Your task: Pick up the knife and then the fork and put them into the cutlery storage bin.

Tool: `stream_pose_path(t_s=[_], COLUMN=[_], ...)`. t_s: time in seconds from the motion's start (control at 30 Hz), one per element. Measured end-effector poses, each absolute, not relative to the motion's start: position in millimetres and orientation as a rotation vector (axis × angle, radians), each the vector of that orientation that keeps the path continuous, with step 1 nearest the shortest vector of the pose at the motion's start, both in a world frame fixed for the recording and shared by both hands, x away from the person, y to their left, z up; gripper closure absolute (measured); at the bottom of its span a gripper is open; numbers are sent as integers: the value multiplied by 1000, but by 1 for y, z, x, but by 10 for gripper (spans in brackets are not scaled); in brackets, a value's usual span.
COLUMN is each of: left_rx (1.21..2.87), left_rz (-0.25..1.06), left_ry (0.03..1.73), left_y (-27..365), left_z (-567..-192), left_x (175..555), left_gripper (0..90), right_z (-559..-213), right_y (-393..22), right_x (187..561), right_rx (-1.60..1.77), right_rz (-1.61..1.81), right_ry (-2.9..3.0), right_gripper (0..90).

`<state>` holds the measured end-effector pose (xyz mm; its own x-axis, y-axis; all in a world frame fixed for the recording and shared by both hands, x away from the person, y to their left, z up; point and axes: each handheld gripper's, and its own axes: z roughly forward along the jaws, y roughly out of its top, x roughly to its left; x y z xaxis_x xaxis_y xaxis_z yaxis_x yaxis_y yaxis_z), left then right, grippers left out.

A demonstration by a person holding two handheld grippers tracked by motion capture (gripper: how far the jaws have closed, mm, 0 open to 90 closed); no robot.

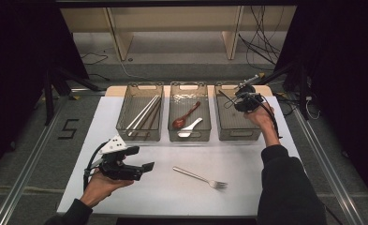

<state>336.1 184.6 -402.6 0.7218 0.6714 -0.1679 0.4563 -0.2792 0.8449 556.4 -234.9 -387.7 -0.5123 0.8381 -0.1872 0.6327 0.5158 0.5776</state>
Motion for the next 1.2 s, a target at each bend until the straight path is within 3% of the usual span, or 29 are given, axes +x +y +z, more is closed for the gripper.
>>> stream_pose_path(t_s=[0.2, 0.47, 0.67, 1.2], left_rx=[1937, 1932, 1935, 1912], left_rz=[271, 272, 269, 275], left_ry=[863, 864, 869, 863], left_y=[184, 184, 184, 185], left_z=[-403, -403, -403, -402], left_x=[336, 336, 336, 336], left_gripper=[160, 159, 159, 158], right_z=[-375, -367, -362, -358], right_y=[-232, -228, -221, -186], right_x=[552, 535, 508, 432], right_rx=[1169, 1155, 1115, 939], right_rz=[749, 849, 975, 1062], right_ry=[2254, 2338, 2397, 2519], right_gripper=[726, 492, 387, 312])
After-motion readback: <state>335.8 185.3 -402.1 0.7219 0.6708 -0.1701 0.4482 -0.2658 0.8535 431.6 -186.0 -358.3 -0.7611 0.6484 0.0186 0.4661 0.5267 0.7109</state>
